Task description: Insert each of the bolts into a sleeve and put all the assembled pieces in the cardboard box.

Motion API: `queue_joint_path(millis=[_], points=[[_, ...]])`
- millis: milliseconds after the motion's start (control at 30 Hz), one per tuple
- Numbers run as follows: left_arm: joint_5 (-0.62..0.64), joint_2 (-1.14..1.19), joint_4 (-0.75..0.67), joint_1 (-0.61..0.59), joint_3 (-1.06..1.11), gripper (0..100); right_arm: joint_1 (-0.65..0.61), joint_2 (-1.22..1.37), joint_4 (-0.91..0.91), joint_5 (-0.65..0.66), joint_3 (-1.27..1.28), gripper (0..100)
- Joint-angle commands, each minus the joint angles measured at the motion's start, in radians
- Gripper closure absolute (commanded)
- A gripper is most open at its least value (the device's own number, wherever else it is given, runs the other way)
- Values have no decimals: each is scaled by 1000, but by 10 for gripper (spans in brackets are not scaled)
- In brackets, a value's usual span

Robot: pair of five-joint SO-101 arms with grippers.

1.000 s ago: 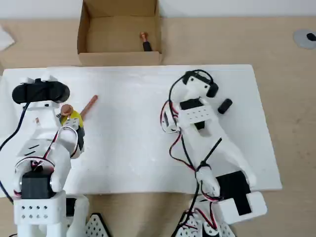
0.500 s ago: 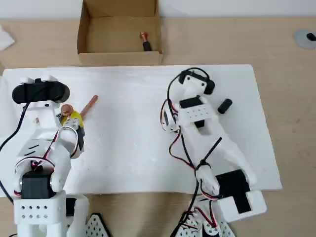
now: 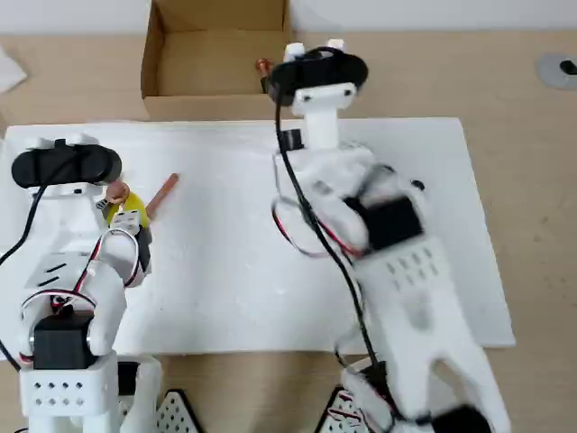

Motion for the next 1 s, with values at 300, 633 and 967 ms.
queue_joint_path(millis=[300,633,967], points=[[196,-8,-453,15,144,988,31,-799,-746,265,1030,988],[176,-16,-460,207,150,992,-142,-1173,-844,264,1273,989],[324,-16,-649,272,64,993,-254,-1190,-839,247,1273,989]])
